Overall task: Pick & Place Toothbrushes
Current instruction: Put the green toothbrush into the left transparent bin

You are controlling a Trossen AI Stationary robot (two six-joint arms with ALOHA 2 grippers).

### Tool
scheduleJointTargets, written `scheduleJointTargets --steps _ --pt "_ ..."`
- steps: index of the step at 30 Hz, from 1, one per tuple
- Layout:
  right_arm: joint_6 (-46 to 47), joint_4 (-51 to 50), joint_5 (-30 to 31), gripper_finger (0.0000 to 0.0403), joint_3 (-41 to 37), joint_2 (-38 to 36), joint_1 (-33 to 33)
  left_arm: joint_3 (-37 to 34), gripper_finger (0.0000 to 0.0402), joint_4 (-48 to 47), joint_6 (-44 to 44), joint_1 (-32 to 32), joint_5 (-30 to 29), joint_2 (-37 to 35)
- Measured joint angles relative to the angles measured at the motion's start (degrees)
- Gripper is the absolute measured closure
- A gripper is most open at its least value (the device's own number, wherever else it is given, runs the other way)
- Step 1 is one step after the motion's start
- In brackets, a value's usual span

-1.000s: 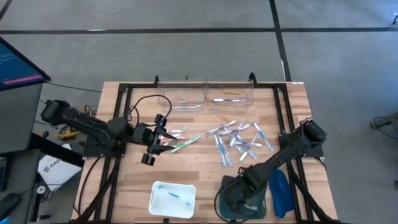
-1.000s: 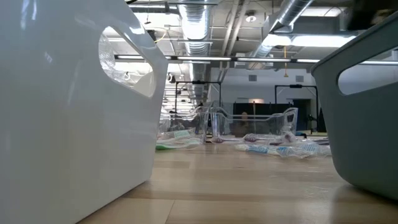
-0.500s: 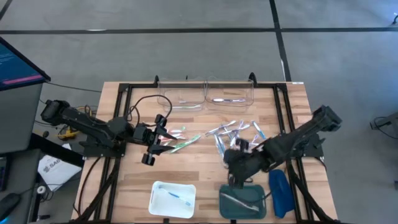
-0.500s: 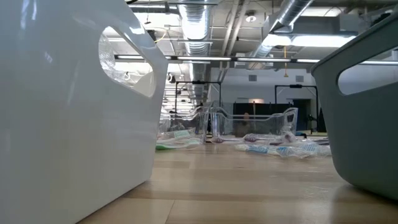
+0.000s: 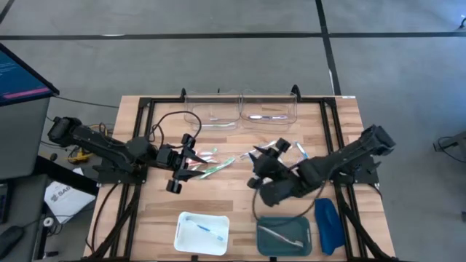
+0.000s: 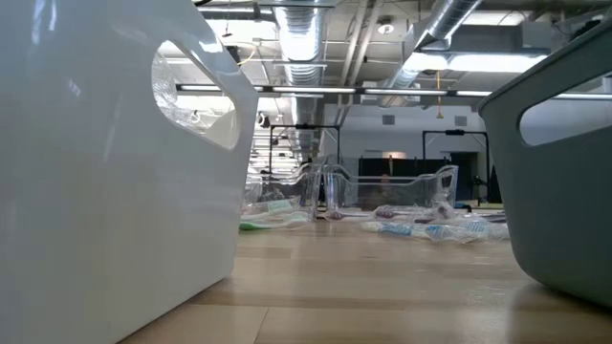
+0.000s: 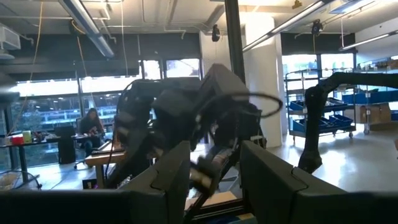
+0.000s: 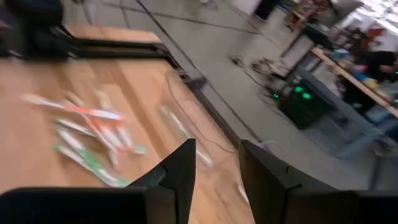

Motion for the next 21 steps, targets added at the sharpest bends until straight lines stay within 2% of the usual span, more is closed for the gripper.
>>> scheduleJointTargets --steps 5,7,9,11,14,16,18,21 --pt "-0.1 0.7 -0.7 0.0287 0.0 4.1 -4.3 0.0 0.0266 -0.1 0.9 0.0 -1.6 0.1" --pt "-2.4 2.5 -4.3 0.0287 -0.1 4.8 -5.8 0.0 0.0266 -0.1 1.4 0.4 -1.6 0.1" --pt "-6.4 6.7 -9.7 0.0287 -0.2 4.8 -6.8 0.0 0.0266 -0.1 2.1 0.9 -1.7 0.1" --pt "-13.4 15.7 -16.8 0.0287 -1.4 4.9 -6.9 0.0 0.0266 0.0 2.5 1.7 -2.1 0.1" --pt "-24.6 30.4 -35.1 0.0287 -4.8 5.0 -6.0 0.0 0.0266 0.0 2.5 3.3 -2.8 0.1" --pt "-28.3 35.6 -46.4 0.0287 -6.2 5.1 -6.0 0.0 0.0266 -0.1 2.5 4.3 -2.8 0.1" --pt "-28.8 37.0 -50.3 0.0287 -7.0 4.2 -6.3 0.0 0.0266 0.0 2.5 4.9 -2.9 0.1" --pt "-27.8 39.4 -49.1 0.0287 -10.3 1.4 -7.8 0.0 0.0266 0.1 2.5 5.8 -2.9 0.3"
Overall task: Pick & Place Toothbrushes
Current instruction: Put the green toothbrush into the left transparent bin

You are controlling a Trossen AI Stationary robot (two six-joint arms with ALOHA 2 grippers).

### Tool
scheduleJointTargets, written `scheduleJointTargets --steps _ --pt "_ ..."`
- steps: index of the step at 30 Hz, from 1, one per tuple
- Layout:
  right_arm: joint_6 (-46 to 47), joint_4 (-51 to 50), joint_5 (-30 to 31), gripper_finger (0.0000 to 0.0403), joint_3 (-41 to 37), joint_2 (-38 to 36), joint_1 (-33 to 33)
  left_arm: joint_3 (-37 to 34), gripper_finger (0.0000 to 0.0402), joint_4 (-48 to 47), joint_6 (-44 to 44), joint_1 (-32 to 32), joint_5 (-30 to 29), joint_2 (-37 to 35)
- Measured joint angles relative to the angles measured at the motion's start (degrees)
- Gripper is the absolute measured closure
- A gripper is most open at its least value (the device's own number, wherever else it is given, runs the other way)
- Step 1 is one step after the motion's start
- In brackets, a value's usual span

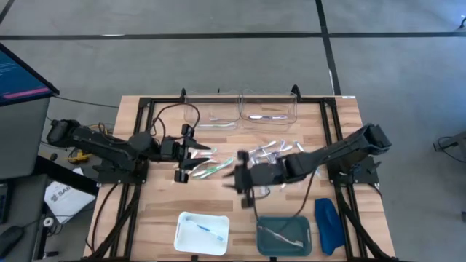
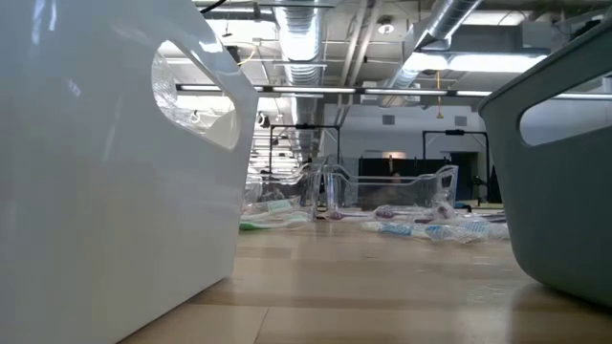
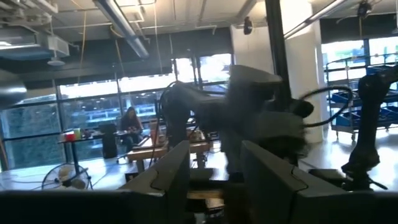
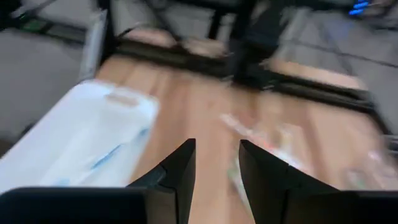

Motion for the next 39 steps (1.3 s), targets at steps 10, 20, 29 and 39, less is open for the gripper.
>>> scheduleJointTargets --steps 10,20,29,39 --pt "6.4 31.6 0.4 0.0287 -26.8 -16.9 -5.9 0.1 0.0266 0.8 0.3 4.0 1.4 1.7" --pt "1.1 34.3 0.1 0.0287 -31.8 -28.8 -3.9 7.8 0.0266 -1.5 1.3 13.6 11.3 14.8" --pt "-2.2 26.9 0.3 0.0287 -32.3 -32.4 -9.1 20.6 0.0266 -21.6 2.4 18.8 11.8 25.8" --pt "4.4 20.5 -0.9 0.0287 -32.3 -38.1 -15.3 21.2 0.0266 -33.3 -7.0 16.6 11.9 26.7"
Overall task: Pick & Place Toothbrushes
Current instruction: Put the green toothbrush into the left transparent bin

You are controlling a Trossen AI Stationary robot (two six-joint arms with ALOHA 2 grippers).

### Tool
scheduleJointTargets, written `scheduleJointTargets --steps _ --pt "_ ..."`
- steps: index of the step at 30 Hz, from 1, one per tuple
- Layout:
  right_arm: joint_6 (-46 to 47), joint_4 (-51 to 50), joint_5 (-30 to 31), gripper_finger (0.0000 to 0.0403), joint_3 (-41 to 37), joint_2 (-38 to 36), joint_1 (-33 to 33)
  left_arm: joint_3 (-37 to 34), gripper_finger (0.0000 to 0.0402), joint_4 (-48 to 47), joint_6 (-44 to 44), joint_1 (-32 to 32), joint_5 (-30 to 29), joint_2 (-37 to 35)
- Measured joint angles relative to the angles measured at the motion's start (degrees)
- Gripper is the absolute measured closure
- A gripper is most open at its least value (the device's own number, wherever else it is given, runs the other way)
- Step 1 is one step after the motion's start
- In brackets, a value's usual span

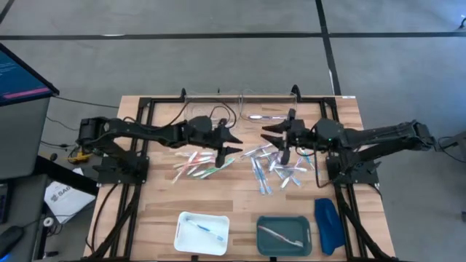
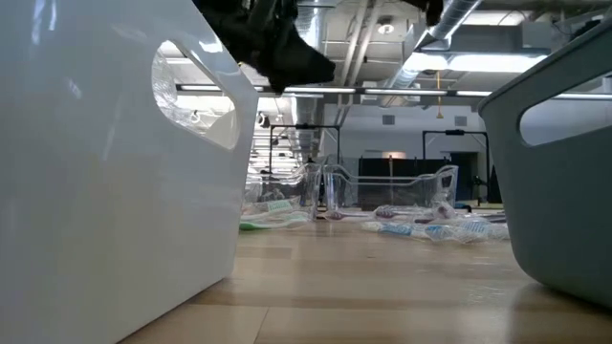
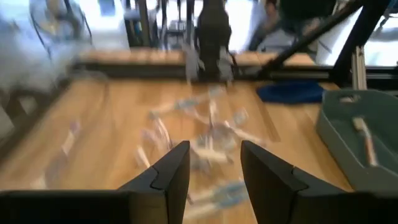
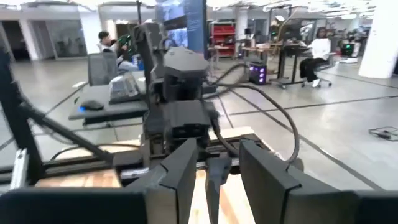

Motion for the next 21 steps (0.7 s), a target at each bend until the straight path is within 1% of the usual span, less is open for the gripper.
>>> scheduleJointTargets --steps 3,7,12,14,18,21 --pt "-0.6 -3.5 -0.1 0.0287 0.0 -2.1 -0.7 0.0 0.0266 -0.7 -2.8 -1.2 -3.6 1.2" --pt "-3.0 -4.3 0.0 0.0287 0.0 -4.4 -1.9 -0.1 0.0266 0.0 -5.7 -2.9 -8.4 4.0" --pt "-4.0 -3.7 -0.1 0.0287 0.1 -4.1 -3.8 -0.1 0.0266 -0.1 -12.0 -4.9 -9.6 10.4" --pt "-4.0 -3.1 0.0 0.0287 0.1 -4.2 -4.8 -0.1 0.0266 0.2 -12.7 -5.5 -10.8 12.6" --pt "-4.0 -3.4 0.0 0.0287 0.0 -3.2 -6.4 -0.1 0.0266 1.9 -12.7 -5.9 -16.6 15.1" --pt "-4.0 -3.1 0.0 0.0287 0.1 -2.3 -6.6 -0.1 0.0266 3.8 -12.8 -5.3 -17.2 15.4"
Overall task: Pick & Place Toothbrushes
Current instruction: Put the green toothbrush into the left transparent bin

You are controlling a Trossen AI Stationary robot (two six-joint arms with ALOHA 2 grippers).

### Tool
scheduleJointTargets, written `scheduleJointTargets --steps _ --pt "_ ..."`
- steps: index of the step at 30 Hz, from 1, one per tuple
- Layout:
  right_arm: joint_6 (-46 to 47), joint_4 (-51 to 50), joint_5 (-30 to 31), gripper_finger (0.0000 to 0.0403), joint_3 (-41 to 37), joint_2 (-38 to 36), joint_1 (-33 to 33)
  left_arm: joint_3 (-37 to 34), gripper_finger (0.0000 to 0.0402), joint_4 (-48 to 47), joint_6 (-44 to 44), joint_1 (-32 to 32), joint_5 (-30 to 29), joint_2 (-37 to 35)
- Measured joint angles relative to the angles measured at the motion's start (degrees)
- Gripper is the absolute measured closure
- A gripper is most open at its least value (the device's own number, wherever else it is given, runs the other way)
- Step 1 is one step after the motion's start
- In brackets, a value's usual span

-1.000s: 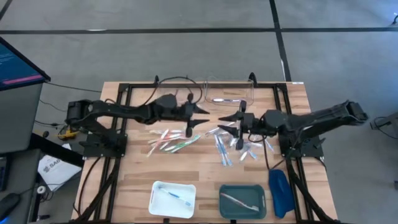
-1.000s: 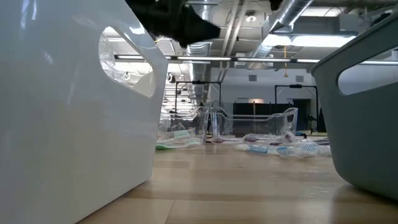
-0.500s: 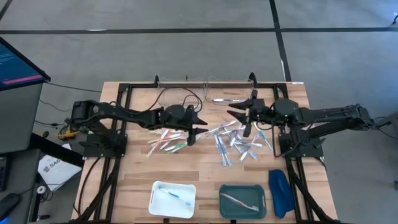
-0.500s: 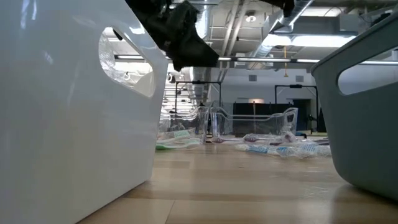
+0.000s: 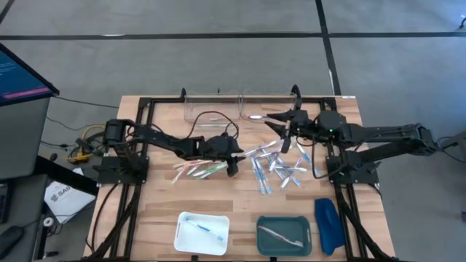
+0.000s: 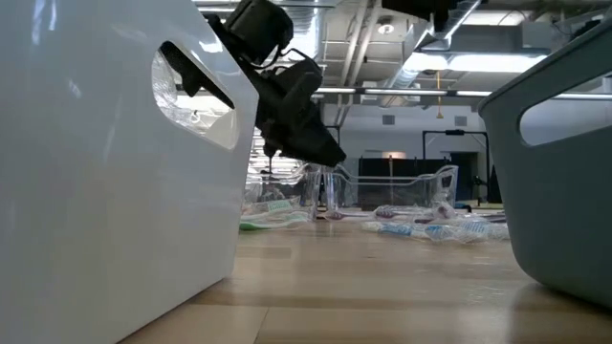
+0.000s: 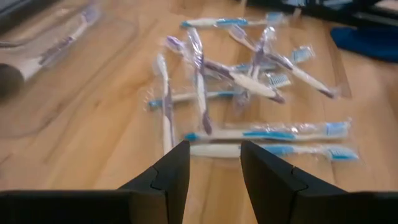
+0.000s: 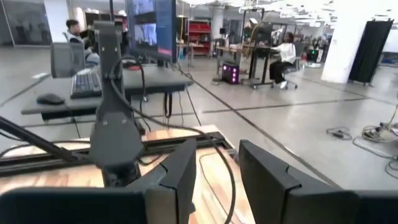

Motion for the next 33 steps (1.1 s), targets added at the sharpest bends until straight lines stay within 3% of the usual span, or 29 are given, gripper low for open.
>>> scheduleJointTargets --steps 15,22,33 --pt "3.7 -6.5 -4.6 0.0287 -0.1 -0.2 0.1 1.7 0.0266 1.8 -1.6 1.4 2.0 3.8" --pt "3.7 -7.5 -5.8 0.0287 0.3 -0.2 0.1 6.3 0.0266 2.0 5.4 -2.0 -7.0 10.3" --pt "3.7 -11.8 -5.9 0.0287 1.2 -0.2 0.0 8.7 0.0266 -0.4 3.8 0.1 -5.8 13.9"
